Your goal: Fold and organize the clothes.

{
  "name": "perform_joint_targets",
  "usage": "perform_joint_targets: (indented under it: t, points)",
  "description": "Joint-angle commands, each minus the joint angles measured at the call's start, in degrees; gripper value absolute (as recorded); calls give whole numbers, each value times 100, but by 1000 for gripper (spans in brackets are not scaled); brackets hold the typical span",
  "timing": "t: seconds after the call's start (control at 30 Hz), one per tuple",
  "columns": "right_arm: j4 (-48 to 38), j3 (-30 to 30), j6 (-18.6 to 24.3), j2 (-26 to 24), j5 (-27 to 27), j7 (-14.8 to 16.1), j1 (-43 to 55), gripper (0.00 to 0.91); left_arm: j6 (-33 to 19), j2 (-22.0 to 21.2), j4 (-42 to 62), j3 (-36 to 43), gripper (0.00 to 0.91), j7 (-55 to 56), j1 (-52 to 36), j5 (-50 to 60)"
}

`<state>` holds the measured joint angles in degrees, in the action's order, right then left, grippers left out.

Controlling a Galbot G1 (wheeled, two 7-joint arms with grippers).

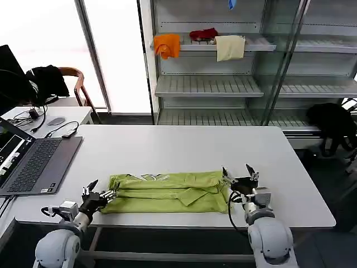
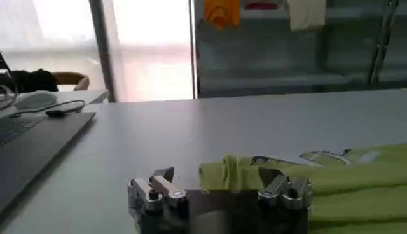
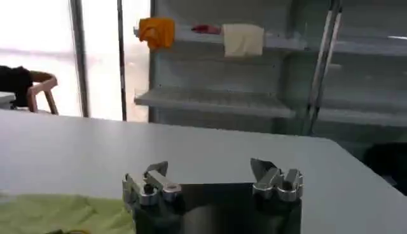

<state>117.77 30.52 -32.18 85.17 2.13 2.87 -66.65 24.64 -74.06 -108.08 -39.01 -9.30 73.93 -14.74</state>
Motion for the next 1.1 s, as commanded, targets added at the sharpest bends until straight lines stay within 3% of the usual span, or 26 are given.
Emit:
perform_joint_targets:
  t: [0.03, 0.23, 0.4, 0.47, 0.5, 0.53, 0.63, 1.1]
  points:
    - [157, 331, -90, -91, 773, 14, 154, 907, -288, -328, 27, 195, 907, 800, 145, -167]
    - [123, 274, -90, -71, 726, 24, 101, 907, -273, -409, 88, 259, 907, 855, 87, -192]
    - [83, 251, -86, -52, 673, 63, 31, 907, -273, -468, 162, 298, 806, 854, 45, -180]
    - [89, 245, -86, -64, 679, 61, 24, 907, -278, -477, 170, 306, 645, 835, 44, -171]
    - [90, 248, -87, -62, 679, 61, 25, 907, -278, -477, 173, 310, 645, 834, 42, -169]
    - [96, 243, -89, -62, 688, 47, 28, 907, -275, -480, 172, 315, 222, 825, 42, -169]
    - [96, 216, -91, -55, 688, 27, 30, 907, -276, -506, 170, 343, 20, 779, 53, -154]
    - [157, 226, -92, -59, 703, 18, 15, 907, -355, -565, 187, 443, 0, 611, 51, 102]
